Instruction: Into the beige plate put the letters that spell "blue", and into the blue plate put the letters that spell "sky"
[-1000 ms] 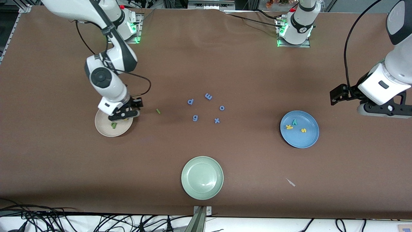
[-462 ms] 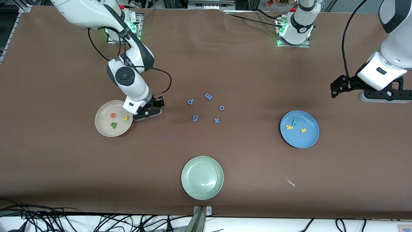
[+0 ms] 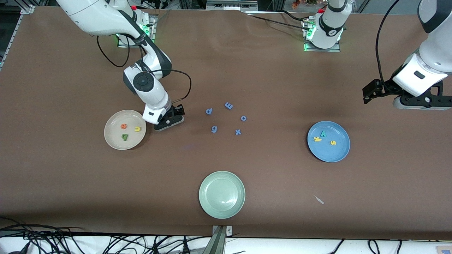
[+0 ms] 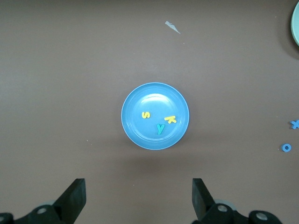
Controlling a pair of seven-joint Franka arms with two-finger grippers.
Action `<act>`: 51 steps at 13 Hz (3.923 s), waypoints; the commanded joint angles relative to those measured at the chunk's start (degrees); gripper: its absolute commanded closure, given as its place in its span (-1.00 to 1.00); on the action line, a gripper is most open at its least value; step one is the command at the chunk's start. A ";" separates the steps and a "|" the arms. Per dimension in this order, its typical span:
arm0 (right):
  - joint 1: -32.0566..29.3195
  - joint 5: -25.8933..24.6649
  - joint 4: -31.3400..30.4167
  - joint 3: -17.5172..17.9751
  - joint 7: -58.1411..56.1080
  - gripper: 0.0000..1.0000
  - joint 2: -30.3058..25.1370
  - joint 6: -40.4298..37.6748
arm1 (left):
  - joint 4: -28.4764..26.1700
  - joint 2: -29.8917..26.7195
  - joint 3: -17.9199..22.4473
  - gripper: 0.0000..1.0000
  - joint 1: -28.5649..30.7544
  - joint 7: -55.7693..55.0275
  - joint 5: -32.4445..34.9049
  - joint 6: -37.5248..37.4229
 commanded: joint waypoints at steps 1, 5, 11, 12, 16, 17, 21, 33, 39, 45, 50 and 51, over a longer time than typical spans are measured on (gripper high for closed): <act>-0.31 -0.81 -1.18 0.13 -0.40 -0.24 0.10 1.33 | 1.02 -0.47 -0.09 -1.00 -0.46 0.69 -1.15 -1.50; -0.31 -0.81 -1.62 0.04 -0.05 0.06 0.63 1.42 | 1.02 -0.56 -0.18 -1.00 -0.37 0.69 -1.15 -1.67; -0.31 -0.81 -1.62 -0.22 -0.05 0.84 0.99 1.69 | 1.02 -0.65 -0.09 -1.00 -0.11 1.39 -1.15 -1.67; -0.39 -0.72 -1.54 -0.74 -0.39 1.00 0.46 1.34 | 1.02 -0.65 -0.09 -1.00 -0.11 1.39 -1.15 -1.67; -1.00 -0.02 -0.92 -3.90 -7.21 1.00 -6.29 -6.36 | 1.02 -0.65 -0.09 -1.00 -0.02 1.39 -1.07 -1.85; -1.88 0.77 -1.01 -5.74 -12.82 1.00 -8.49 -8.66 | 1.02 -0.65 -0.09 -1.00 -0.10 1.39 -1.07 -1.94; -5.66 1.13 -2.84 -8.03 -20.96 1.00 -14.12 -18.68 | 1.02 -0.65 -0.18 -1.00 -0.11 1.30 -0.89 -2.02; -7.25 14.30 5.02 -8.39 -20.70 -0.86 -21.68 -35.79 | 1.02 -0.65 -0.18 -1.00 -0.11 1.39 -0.71 -2.02; -7.34 19.41 21.90 -10.32 -20.61 -1.00 -27.58 -57.43 | 1.02 -0.65 -0.18 -1.00 -0.11 1.39 -0.71 -2.11; -5.76 19.50 32.56 -17.52 -20.88 -1.00 -27.05 -68.26 | 1.02 -0.65 -0.18 -1.00 -0.11 1.39 -0.71 -2.11; -4.26 19.67 32.83 -19.56 -20.35 -1.00 -26.26 -70.19 | 1.02 -0.74 -0.18 -1.00 -0.11 1.39 -0.71 -2.20; -4.17 19.67 32.83 -20.08 -20.26 -1.00 -26.44 -70.90 | 1.02 -0.74 -0.18 -1.00 -0.11 1.39 -0.71 -2.20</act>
